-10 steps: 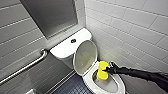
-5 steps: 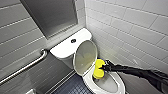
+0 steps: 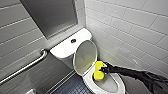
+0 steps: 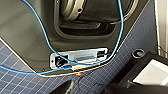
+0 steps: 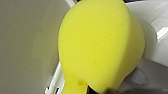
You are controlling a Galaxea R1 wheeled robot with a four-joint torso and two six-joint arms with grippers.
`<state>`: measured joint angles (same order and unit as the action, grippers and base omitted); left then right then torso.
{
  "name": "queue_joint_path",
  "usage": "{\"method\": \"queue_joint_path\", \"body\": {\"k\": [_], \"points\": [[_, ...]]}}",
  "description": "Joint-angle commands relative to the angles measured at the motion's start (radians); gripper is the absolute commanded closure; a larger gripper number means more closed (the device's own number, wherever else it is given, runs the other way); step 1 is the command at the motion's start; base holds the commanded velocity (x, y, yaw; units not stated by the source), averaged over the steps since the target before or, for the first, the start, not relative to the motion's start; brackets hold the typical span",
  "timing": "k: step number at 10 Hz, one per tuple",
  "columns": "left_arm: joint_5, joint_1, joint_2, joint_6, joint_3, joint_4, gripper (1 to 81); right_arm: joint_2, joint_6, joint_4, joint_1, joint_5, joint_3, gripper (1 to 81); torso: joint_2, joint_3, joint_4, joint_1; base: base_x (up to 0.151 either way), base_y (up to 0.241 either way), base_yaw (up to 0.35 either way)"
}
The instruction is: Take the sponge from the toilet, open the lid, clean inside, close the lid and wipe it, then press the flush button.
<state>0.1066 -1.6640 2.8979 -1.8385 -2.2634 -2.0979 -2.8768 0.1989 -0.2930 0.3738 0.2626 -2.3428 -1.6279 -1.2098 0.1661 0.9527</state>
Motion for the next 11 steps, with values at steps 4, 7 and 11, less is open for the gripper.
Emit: {"method": "queue_joint_path", "body": {"k": [4, 7, 11], "points": [[-0.019, -0.075, -0.014, -0.005, 0.019, 0.002, 1.0, -0.026, 0.004, -0.009, -0.105, 0.029, -0.084, 81.1, 0.000, 0.000, 0.000, 0.000, 0.000, 0.000, 0.000], [-0.019, -0.076, -0.020, -0.005, 0.031, 0.002, 1.0, 0.029, 0.004, -0.041, -0.077, 0.026, -0.061, 81.1, 0.000, 0.000, 0.000, 0.000, 0.000, 0.000, 0.000], [-0.019, -0.076, -0.015, -0.004, 0.036, -0.002, 1.0, 0.234, 0.031, -0.051, -0.026, -0.005, 0.194, 81.1, 0.000, 0.000, 0.000, 0.000, 0.000, 0.000, 0.000]]}}
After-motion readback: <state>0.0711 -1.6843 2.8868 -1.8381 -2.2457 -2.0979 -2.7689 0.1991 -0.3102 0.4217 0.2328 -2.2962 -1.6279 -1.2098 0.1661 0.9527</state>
